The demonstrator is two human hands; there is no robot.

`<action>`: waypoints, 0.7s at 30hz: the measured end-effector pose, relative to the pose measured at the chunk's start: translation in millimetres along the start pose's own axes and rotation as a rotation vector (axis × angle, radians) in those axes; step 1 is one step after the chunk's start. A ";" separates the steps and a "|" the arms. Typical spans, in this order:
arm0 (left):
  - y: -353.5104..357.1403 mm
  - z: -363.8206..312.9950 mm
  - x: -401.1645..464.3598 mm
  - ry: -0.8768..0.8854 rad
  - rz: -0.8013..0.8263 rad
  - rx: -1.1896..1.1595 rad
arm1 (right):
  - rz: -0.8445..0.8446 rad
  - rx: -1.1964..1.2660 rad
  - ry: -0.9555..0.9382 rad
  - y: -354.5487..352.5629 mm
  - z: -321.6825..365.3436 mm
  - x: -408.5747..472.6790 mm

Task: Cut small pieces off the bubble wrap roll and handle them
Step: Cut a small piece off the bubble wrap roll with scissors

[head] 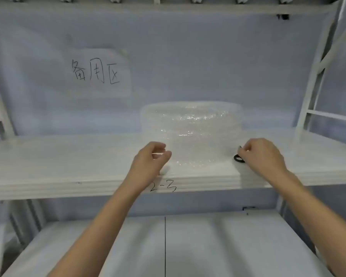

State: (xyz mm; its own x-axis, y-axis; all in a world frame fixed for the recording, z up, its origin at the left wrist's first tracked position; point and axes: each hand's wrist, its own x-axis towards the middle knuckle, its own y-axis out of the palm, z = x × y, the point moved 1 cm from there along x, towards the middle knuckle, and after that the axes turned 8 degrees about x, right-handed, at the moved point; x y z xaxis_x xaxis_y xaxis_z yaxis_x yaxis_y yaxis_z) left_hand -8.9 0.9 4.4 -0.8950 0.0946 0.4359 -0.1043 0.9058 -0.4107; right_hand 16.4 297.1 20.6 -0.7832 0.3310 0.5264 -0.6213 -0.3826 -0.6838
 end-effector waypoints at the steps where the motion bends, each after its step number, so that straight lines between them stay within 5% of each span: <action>1: 4.1 -1.4 3.3 -0.029 0.042 0.043 | 0.005 -0.048 0.041 3.7 -5.8 2.9; 6: 15.2 2.8 24.9 -0.052 0.039 0.216 | 0.083 -0.180 0.166 8.4 -7.9 16.0; 12: 20.2 1.7 21.2 -0.021 0.282 0.091 | 0.273 -0.296 0.210 -0.9 -0.1 32.1; 21: 23.0 0.4 13.3 0.018 0.417 -0.031 | 0.464 -0.239 0.300 -26.2 -0.2 28.2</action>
State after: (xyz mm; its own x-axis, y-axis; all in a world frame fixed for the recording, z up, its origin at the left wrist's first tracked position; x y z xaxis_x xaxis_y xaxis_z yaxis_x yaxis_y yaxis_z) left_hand -23.4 22.9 0.3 -0.8501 0.4631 0.2508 0.2791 0.8001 -0.5310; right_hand 10.6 316.6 53.3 -0.9084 0.4181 0.0038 -0.1662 -0.3527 -0.9209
